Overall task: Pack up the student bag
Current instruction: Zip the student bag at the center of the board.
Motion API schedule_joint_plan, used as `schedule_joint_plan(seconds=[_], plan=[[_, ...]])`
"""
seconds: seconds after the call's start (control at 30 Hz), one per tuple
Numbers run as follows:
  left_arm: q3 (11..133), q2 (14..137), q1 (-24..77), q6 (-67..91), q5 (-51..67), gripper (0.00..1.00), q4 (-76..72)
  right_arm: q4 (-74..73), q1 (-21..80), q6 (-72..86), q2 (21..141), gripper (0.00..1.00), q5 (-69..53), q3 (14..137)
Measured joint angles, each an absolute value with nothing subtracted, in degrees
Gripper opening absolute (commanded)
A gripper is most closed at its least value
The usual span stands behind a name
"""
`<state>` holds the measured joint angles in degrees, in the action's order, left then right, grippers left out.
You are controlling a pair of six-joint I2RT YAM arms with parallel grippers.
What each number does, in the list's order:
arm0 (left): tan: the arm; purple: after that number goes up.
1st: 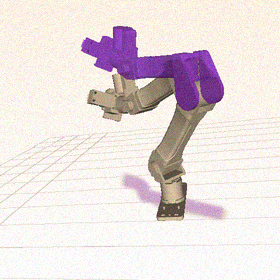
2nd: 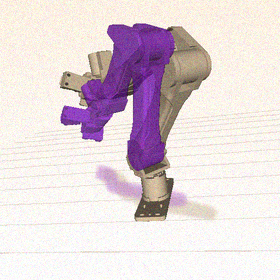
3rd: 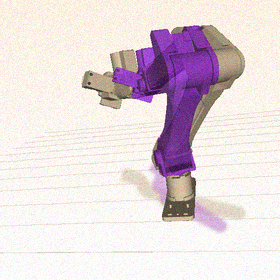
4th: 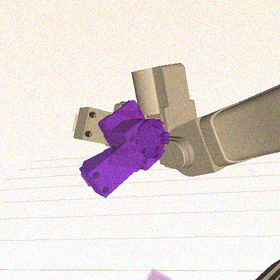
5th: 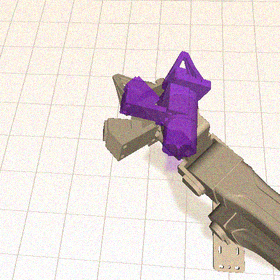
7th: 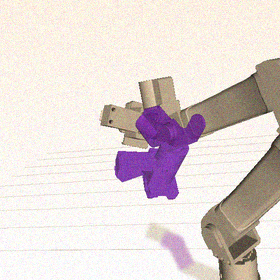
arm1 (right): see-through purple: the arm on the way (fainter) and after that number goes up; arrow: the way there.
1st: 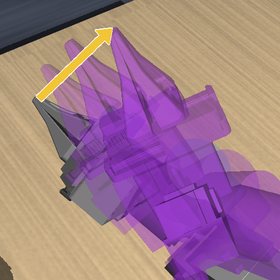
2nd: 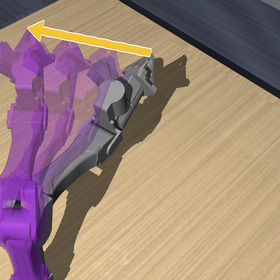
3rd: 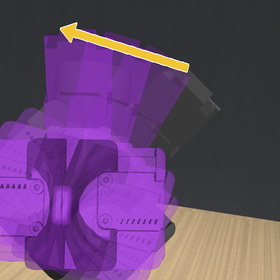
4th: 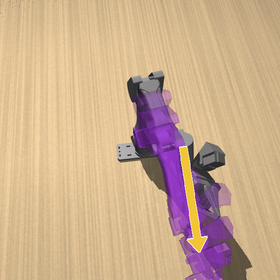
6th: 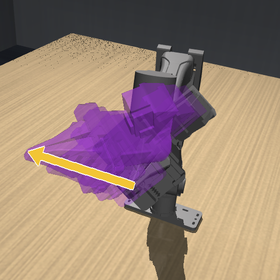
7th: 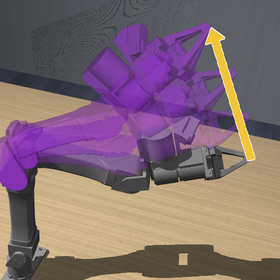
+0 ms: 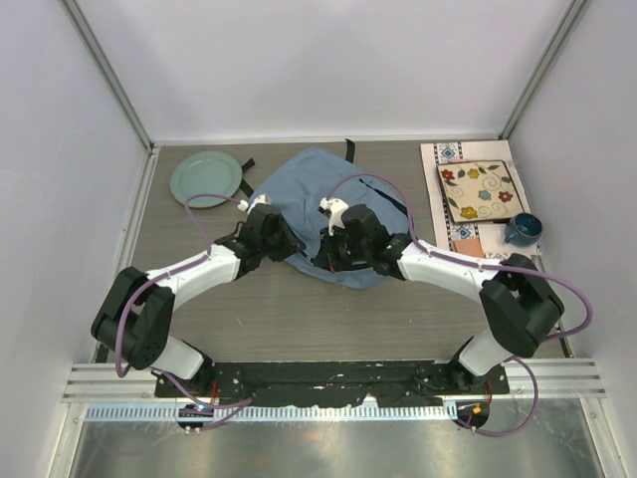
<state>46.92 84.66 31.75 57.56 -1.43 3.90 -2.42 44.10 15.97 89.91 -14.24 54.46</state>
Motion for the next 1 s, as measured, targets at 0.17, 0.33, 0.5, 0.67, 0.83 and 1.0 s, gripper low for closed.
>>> schedule_joint_plan(seconds=[0.17, 0.33, 0.5, 0.67, 0.83, 1.0], plan=[[46.9, 84.7, 31.7, 57.2, -1.3, 0.13, 3.1, -0.3, 44.3, 18.3, 87.9, 0.01, -14.6, 53.4], [46.9, 84.7, 31.7, 56.8, -1.2, 0.00, 2.9, -0.1, 44.3, 20.1, 87.9, 0.01, -14.9, 53.3], [46.9, 84.9, 31.7, 56.8, -1.2, 0.00, 2.8, -0.9, 44.3, 21.6, 87.9, 0.01, -14.9, 53.3], [46.9, 84.9, 31.7, 56.2, -1.7, 0.00, 2.9, -2.8, 44.3, 22.9, 87.7, 0.01, -13.6, 53.1], [46.9, 84.3, 30.5, 54.7, -0.8, 0.00, 3.7, -2.9, 44.3, 23.7, 85.4, 0.01, -12.7, 50.2], [46.2, 82.8, 27.0, 52.1, 1.5, 0.00, 4.2, -2.7, 44.3, 24.5, 83.1, 0.01, -12.3, 48.3]])
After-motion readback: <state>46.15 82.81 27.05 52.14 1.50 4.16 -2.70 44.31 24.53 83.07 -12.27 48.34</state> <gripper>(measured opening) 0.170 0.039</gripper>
